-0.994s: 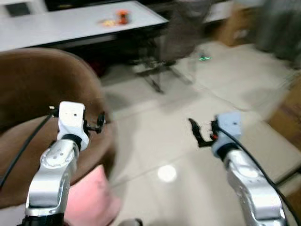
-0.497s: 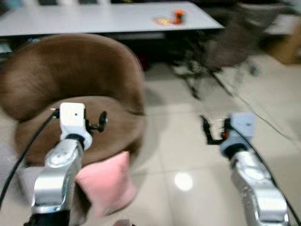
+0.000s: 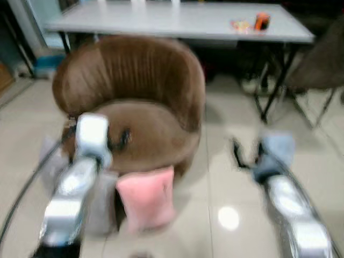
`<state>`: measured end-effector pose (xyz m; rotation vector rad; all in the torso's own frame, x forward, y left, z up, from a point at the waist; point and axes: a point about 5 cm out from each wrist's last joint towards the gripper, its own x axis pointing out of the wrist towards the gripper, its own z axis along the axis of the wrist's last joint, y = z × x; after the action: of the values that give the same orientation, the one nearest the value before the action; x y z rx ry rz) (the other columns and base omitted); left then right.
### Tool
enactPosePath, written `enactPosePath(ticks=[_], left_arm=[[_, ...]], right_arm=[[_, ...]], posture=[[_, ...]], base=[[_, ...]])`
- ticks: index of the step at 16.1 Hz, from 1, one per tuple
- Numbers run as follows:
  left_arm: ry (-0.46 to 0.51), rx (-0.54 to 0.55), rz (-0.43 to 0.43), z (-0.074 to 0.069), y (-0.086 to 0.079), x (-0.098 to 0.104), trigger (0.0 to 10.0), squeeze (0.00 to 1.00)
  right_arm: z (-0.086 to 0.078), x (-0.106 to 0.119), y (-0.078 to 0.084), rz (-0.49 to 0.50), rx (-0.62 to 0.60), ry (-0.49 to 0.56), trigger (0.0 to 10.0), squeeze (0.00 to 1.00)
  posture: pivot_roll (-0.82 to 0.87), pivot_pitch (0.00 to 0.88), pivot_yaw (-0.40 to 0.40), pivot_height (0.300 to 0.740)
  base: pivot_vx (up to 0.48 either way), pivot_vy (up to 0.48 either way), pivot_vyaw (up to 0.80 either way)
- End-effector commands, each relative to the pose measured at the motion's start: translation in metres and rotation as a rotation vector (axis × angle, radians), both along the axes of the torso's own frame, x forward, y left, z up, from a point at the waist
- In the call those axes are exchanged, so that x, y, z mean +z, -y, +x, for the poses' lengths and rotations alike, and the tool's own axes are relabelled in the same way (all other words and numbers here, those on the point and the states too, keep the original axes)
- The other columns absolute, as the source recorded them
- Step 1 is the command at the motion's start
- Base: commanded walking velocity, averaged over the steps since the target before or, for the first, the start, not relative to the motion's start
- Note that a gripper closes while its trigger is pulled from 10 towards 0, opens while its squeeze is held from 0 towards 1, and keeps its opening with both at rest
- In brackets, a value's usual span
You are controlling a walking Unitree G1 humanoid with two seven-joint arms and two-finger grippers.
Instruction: Move the pillow to the sofa from floor
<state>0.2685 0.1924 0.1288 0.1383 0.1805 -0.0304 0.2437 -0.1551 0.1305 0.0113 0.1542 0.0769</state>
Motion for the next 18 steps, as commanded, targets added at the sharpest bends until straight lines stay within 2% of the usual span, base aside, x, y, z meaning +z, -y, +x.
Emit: enactPosePath(ticks=[1, 4, 8, 10, 11, 12, 13, 16, 18], left_arm=[[0.035, -0.026, 0.003, -0.001, 0.006, 0.004, 10.0, 0.0], [-0.01, -0.047, 0.065, -0.009, 0.01, -0.004, 10.0, 0.0], [-0.018, -0.055, 0.055, -0.015, 0.008, -0.004, 10.0, 0.0], [-0.017, -0.041, 0.061, -0.015, 0.007, -0.004, 10.0, 0.0], [-0.01, -0.038, 0.073, -0.014, 0.007, -0.005, 10.0, 0.0], [-0.003, -0.039, 0.096, -0.014, 0.007, -0.005, 10.0, 0.0], [0.006, -0.04, 0.099, -0.014, 0.007, -0.003, 10.0, 0.0], [0.02, -0.021, 0.107, -0.017, 0.003, 0.002, 10.0, 0.0], [0.03, -0.015, 0.108, -0.02, 0.002, 0.003, 10.0, 0.0]], right_arm=[[0.001, 0.002, 0.005, -0.01, -0.01, 0.003, 10.0, 1.0], [-0.004, -0.003, 0.001, -0.019, 0.017, -0.021, 10.0, 1.0], [0.005, 0.005, -0.011, -0.015, 0.094, -0.001, 10.0, 1.0], [0.005, 0.007, -0.011, -0.027, 0.095, 0.008, 10.0, 1.0], [0.004, 0.003, -0.009, -0.063, 0.073, -0.016, 10.0, 1.0], [0.004, -0.004, -0.01, -0.095, 0.063, -0.053, 10.0, 0.73], [0.004, -0.005, -0.012, -0.086, 0.075, -0.05, 10.0, 0.0], [0.01, -0.004, -0.017, -0.071, 0.031, -0.015, 10.0, 0.0], [0.013, -0.001, -0.02, -0.069, 0.053, -0.003, 10.0, 0.0]], posture=[[-0.13, 0.0, -0.01, 0.74], [-0.11, 0.0, -0.021, 0.74], [-0.1, 0.0, -0.041, 0.74], [-0.11, 0.0, -0.041, 0.74], [-0.11, 0.0, -0.039, 0.74], [-0.11, 0.0, -0.038, 0.74], [-0.09, 0.0, -0.04, 0.74], [-0.06, 0.0, -0.055, 0.74], [-0.05, 0.0, -0.07, 0.74]], base=[[0.0, 0.0, 0.8], [0.0, 0.0, 0.8], [0.0, 0.0, 0.8], [0.0, 0.0, 0.8], [0.0, 0.0, 0.0], [0.0, 0.0, 0.0], [0.0, 0.0, 0.0], [0.0, -0.446, 0.0], [0.0, -0.48, 0.0]])
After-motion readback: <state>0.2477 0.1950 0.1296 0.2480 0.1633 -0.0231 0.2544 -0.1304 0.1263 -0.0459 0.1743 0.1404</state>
